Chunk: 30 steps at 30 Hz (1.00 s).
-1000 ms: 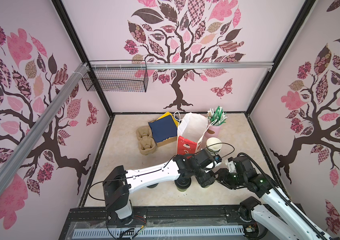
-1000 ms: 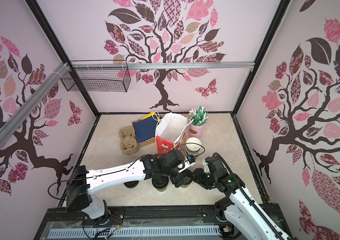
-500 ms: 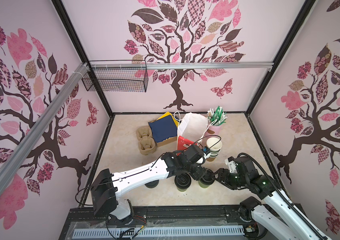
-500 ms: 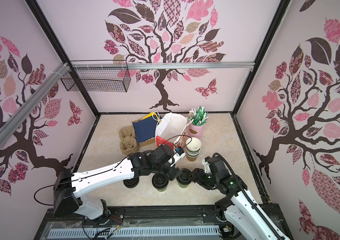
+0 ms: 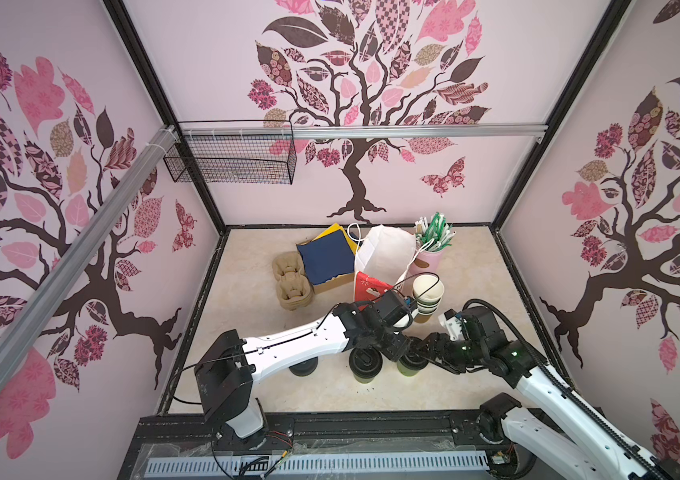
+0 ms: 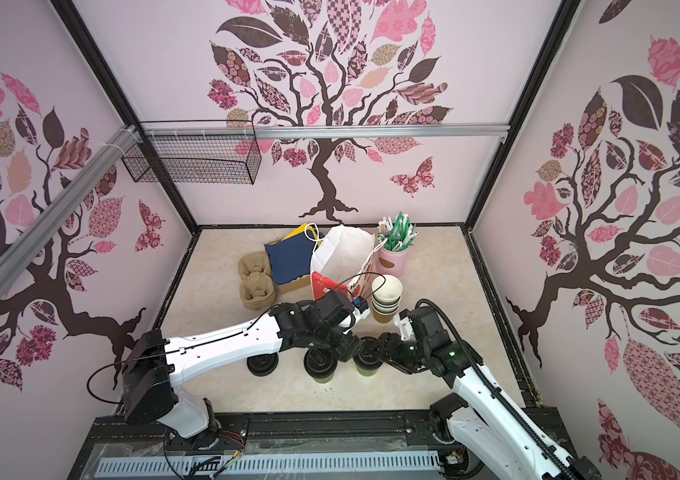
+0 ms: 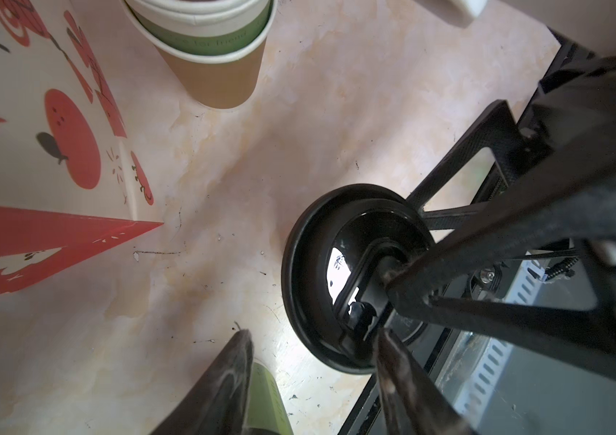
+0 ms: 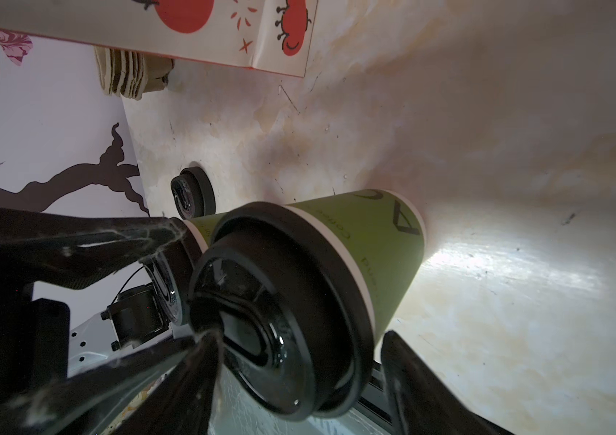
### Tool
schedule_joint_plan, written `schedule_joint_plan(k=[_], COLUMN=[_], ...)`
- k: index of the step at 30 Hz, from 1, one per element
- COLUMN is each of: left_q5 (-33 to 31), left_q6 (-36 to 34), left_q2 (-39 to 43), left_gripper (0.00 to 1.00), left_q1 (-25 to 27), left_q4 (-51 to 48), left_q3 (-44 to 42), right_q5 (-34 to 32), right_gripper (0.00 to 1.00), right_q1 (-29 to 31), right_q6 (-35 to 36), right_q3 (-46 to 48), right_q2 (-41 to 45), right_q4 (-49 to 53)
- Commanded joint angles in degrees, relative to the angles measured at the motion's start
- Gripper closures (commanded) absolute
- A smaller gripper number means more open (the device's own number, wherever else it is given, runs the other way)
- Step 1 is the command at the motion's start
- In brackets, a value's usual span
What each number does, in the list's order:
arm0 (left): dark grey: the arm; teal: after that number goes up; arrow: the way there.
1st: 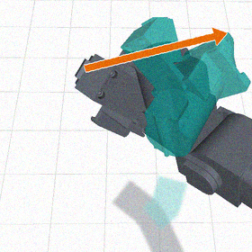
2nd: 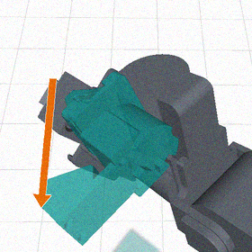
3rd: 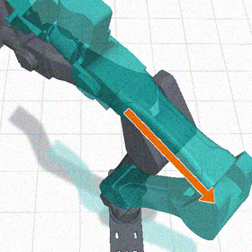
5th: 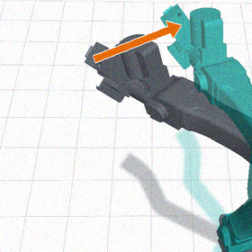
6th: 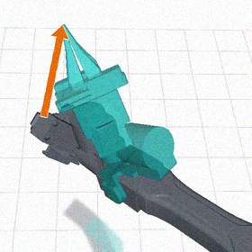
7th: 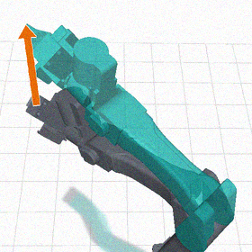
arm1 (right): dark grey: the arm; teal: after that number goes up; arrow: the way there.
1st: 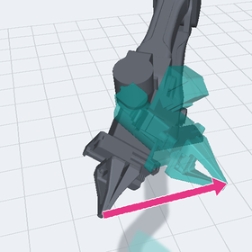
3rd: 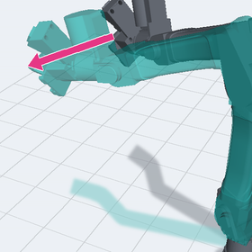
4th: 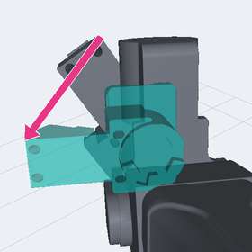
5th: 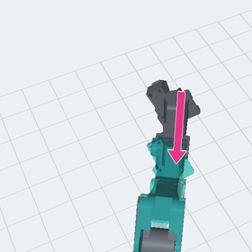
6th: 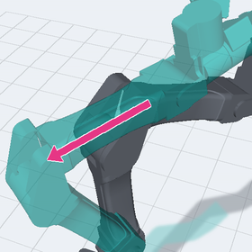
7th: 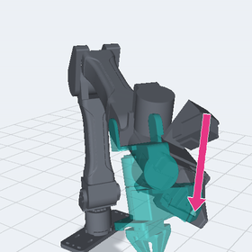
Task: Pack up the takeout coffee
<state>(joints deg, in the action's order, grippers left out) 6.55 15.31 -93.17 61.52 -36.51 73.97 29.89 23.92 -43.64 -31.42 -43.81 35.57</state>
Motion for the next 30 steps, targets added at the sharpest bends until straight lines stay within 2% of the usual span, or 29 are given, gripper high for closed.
schedule_joint_plan(k=[1,12,30], left_q5=[1.2,3.8,3.8], left_q6=[0.7,-0.6,-0.5], left_q2=[-0.9,-3.6,-5.5], left_gripper=[0.47,0.60,0.67], left_q1=[-0.4,-0.5,-0.6], left_q4=[0.7,-0.8,-2.0], left_q3=[-0.1,-0.3,-2.3], right_q5=[-0.1,-5.1,-7.5], right_gripper=[0.30,0.34,0.34], right_q1=[-0.2,-0.2,-0.2], right_q6=[1.0,1.5,3.2], right_q3=[0.7,1.5,1.0], right_q2=[-0.6,-2.4,-4.9], right_q4=[0.4,3.7,7.1])
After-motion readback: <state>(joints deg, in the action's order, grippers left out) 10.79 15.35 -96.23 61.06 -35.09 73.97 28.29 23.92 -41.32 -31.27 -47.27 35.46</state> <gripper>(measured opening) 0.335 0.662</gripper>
